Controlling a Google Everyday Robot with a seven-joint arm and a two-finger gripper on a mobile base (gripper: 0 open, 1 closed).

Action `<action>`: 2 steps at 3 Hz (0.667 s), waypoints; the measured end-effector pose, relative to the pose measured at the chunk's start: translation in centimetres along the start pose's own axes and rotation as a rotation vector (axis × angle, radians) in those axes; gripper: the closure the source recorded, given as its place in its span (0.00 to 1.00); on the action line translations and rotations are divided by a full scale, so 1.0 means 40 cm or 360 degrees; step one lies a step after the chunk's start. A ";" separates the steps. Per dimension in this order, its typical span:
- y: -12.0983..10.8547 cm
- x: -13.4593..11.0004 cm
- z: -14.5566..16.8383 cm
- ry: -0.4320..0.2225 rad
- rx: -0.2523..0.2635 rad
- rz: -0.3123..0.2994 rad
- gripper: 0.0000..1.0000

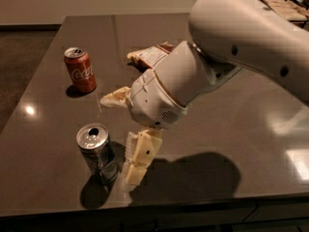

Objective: Knock redbull can over

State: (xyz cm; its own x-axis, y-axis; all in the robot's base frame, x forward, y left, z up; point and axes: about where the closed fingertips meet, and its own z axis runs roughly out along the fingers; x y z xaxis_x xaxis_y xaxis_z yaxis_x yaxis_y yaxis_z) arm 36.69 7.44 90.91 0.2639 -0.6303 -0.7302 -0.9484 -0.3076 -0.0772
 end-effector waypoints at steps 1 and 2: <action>0.005 -0.014 0.026 -0.0035 -0.0037 -0.0008 0.00; 0.007 -0.022 0.041 -0.0060 -0.0064 -0.0008 0.18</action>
Offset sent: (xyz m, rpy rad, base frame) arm -0.0076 0.0200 -0.0089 0.0429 0.0594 0.0461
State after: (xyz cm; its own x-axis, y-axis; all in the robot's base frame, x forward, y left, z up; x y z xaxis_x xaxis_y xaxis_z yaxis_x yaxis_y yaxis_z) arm 35.90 9.06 90.42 0.2612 -0.6013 -0.7551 -0.9389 -0.3399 -0.0541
